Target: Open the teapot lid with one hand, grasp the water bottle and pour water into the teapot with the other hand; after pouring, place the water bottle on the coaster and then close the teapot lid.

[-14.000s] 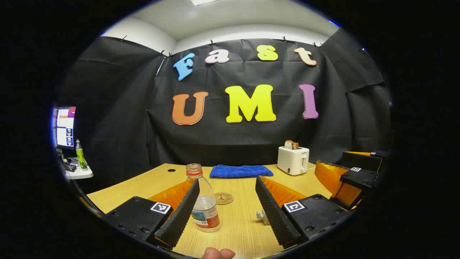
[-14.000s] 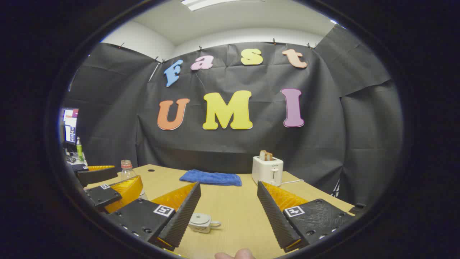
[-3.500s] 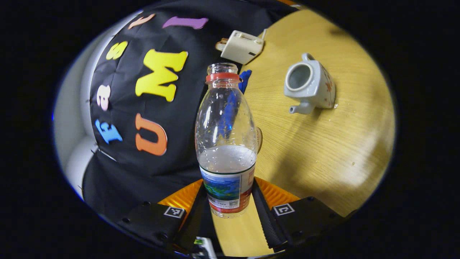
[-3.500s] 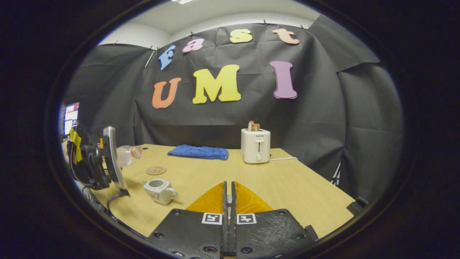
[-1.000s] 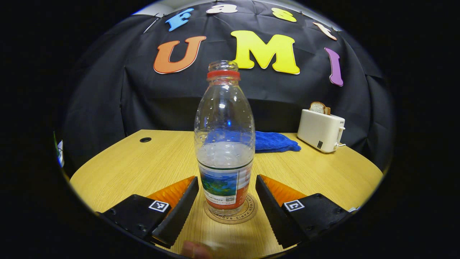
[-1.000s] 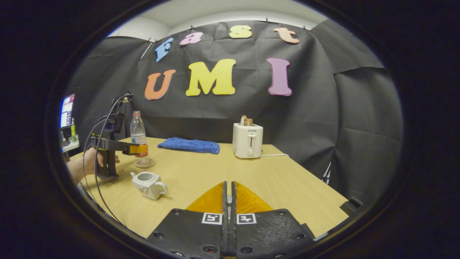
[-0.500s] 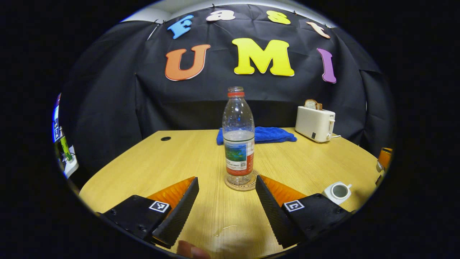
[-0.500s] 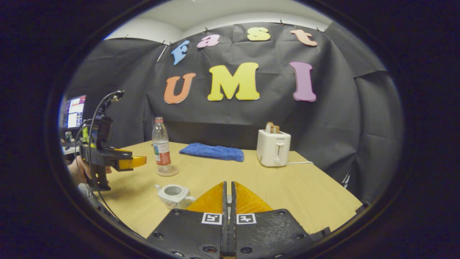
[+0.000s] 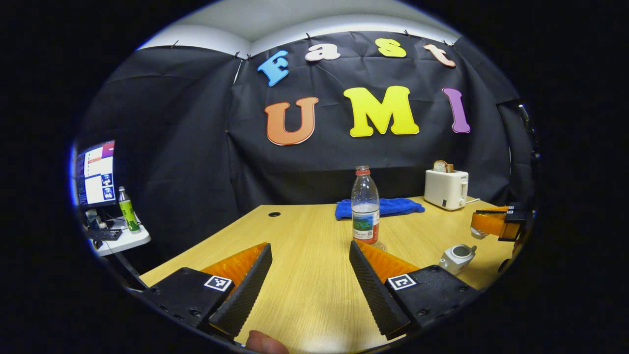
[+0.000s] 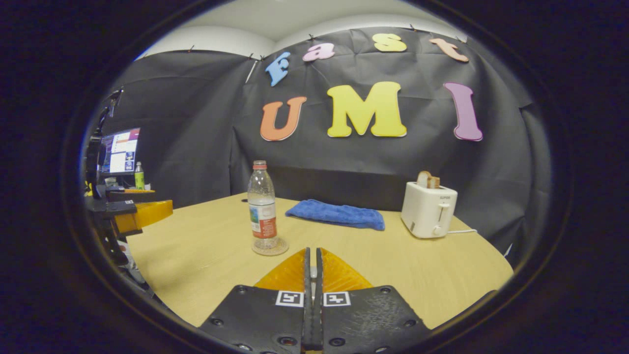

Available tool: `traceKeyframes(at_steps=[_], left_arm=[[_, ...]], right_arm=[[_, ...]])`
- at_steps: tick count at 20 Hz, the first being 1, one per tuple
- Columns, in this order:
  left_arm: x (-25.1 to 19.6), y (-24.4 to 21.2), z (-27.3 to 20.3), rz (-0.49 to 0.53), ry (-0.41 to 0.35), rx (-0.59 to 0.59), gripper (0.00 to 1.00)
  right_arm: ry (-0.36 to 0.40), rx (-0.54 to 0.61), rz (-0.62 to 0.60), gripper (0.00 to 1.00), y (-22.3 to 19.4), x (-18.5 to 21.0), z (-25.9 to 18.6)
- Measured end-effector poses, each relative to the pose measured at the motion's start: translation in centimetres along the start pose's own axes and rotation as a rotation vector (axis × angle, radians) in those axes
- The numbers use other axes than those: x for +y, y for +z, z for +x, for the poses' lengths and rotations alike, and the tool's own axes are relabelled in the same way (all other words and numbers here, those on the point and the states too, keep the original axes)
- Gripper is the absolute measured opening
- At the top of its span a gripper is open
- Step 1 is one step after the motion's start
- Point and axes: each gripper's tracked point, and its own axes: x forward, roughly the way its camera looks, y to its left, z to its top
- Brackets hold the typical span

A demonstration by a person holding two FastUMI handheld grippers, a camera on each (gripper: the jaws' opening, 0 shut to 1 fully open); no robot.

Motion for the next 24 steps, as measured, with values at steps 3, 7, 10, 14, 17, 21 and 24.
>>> traceKeyframes(at_steps=[3,7,10,14,17,21,24], left_arm=[[0.9,0.4,-1.1,0.017,0.024,-0.015,0.99],[0.8,0.9,-1.4,0.023,0.024,-0.039,0.99],[0.7,0.8,-1.5,0.025,0.022,-0.034,0.97],[0.8,0.9,-1.5,0.016,0.022,-0.034,0.97],[0.7,1.0,-1.5,0.012,0.019,-0.036,0.97],[0.9,0.9,-1.7,0.005,0.026,-0.031,0.97],[1.2,1.1,-1.7,-0.004,0.034,-0.033,0.97]], right_arm=[[0.023,0.025,-0.001,0.00,-1.4,1.0,1.0],[0.027,0.040,0.007,0.00,-2.3,1.1,2.0],[0.023,0.041,0.006,0.00,-2.6,1.1,2.2],[0.026,0.029,-0.004,0.00,-2.7,1.4,1.9],[0.029,0.029,-0.016,0.00,-3.1,1.8,1.7],[0.018,0.037,-0.004,0.00,-3.9,1.4,1.8],[0.007,0.023,-0.008,0.06,-3.6,1.3,1.6]])
